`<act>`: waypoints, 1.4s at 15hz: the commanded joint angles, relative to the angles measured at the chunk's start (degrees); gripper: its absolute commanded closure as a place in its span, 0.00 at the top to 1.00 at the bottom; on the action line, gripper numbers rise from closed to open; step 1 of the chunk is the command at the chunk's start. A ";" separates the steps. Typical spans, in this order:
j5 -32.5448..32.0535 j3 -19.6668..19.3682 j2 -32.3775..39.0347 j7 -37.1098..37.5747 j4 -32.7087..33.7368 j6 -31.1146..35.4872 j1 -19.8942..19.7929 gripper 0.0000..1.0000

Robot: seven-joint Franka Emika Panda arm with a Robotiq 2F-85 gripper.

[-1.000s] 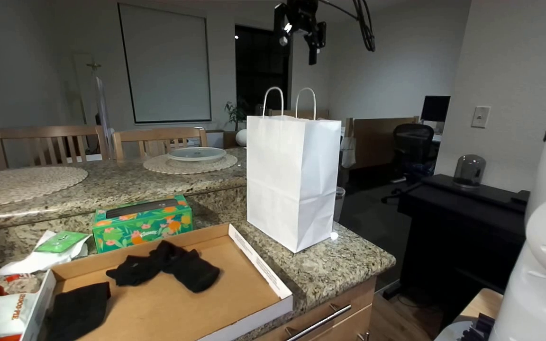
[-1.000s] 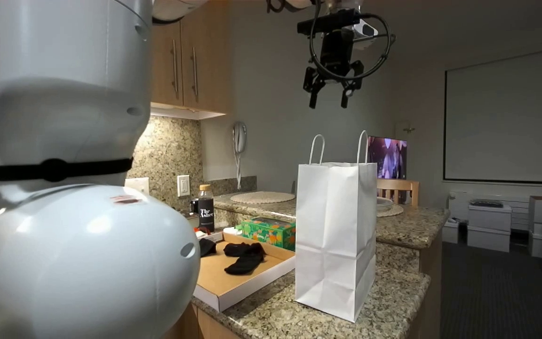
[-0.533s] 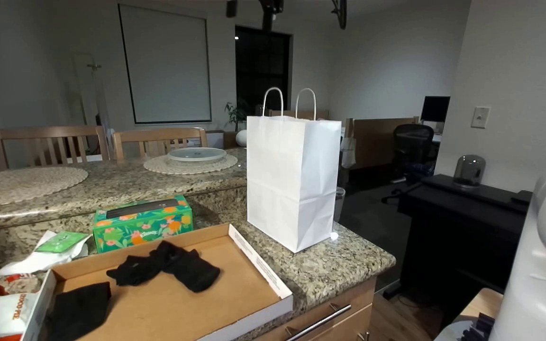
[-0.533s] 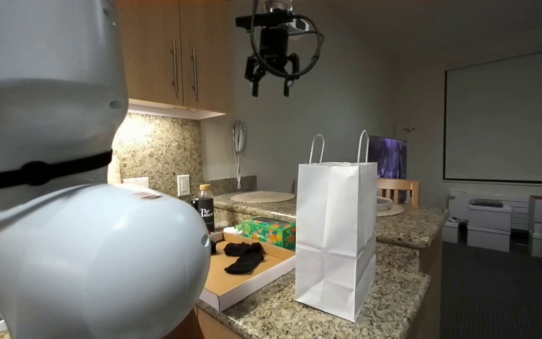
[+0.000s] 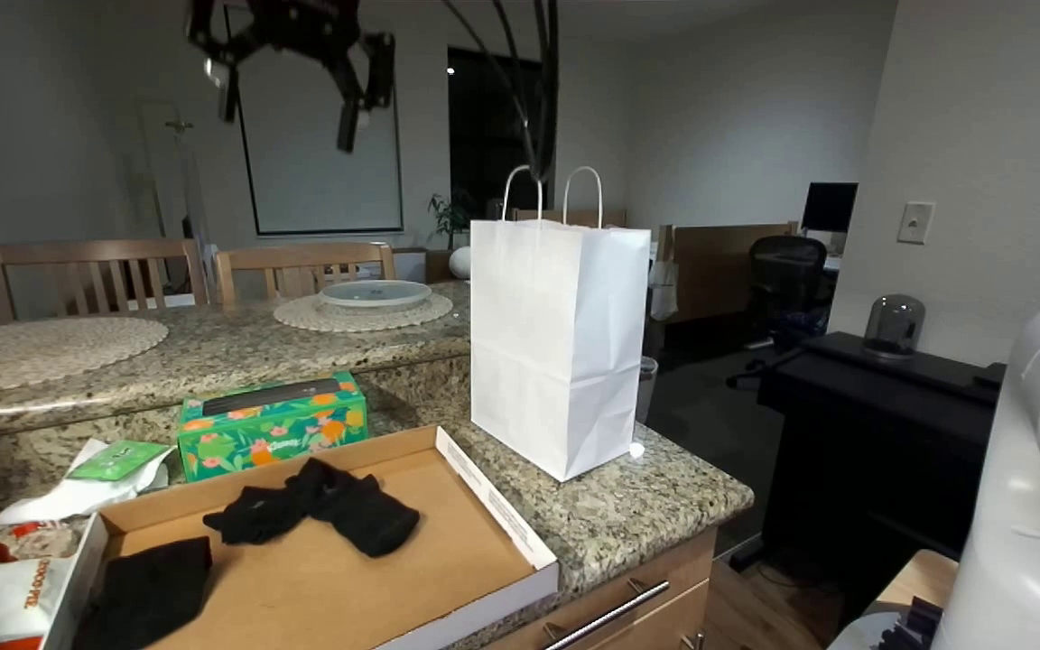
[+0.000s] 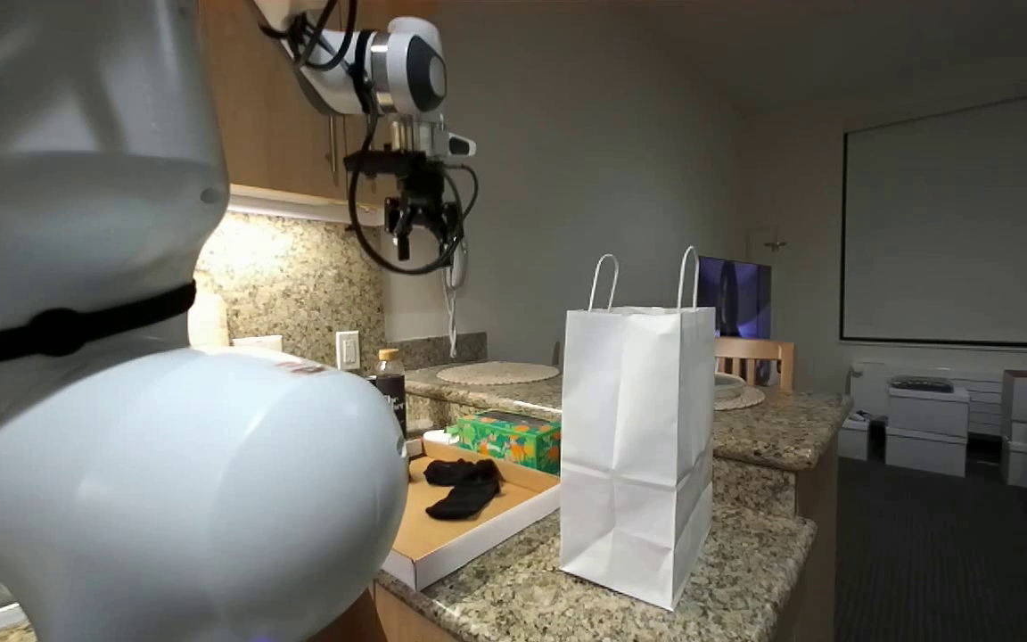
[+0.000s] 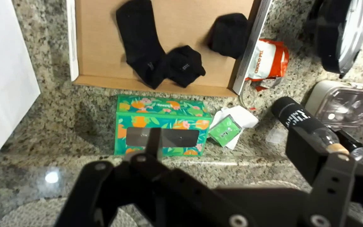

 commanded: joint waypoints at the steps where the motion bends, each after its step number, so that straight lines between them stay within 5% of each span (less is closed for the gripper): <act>1: -2.99 2.30 4.04 9.18 -8.12 7.27 -0.38 1.00; 8: -4.49 0.29 19.77 19.84 -14.09 22.14 2.22 1.00; 15: -1.07 -3.86 33.34 21.22 -6.51 29.40 5.40 1.00; 21: -0.70 -7.10 39.72 25.46 -0.11 28.31 8.30 1.00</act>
